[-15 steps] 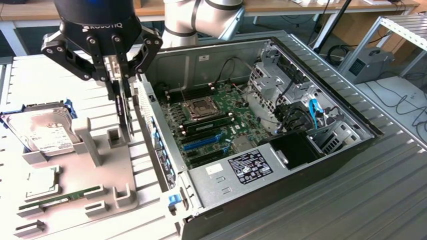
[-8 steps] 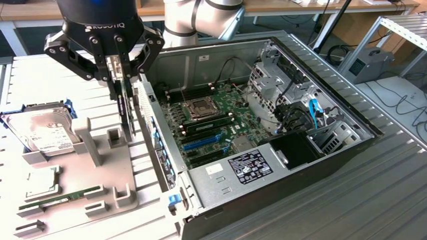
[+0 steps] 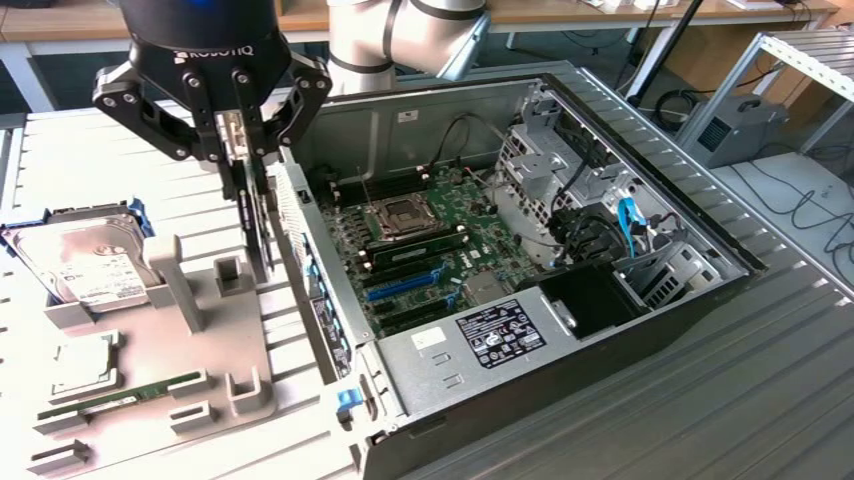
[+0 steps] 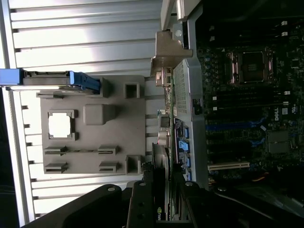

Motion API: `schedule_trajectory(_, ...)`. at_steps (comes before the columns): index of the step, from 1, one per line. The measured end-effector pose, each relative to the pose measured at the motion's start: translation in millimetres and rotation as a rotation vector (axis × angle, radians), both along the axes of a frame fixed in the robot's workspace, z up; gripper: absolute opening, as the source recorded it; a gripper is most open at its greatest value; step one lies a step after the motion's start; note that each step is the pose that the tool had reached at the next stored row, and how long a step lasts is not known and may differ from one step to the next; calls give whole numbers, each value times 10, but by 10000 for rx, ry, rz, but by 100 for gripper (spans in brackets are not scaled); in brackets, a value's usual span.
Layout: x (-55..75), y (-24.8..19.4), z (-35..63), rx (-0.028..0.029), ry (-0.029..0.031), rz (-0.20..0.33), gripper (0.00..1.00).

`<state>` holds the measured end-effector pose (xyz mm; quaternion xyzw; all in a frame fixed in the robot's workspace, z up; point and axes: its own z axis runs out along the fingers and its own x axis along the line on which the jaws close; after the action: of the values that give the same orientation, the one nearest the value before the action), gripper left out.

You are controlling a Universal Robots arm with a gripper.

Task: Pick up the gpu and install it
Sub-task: 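Pick up the gpu and move the gpu toward the slot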

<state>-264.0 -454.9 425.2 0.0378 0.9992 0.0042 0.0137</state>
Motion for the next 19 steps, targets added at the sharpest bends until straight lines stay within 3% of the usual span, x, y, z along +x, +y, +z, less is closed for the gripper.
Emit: schedule_trajectory(19,52,0,-3,-4,0,0,26)
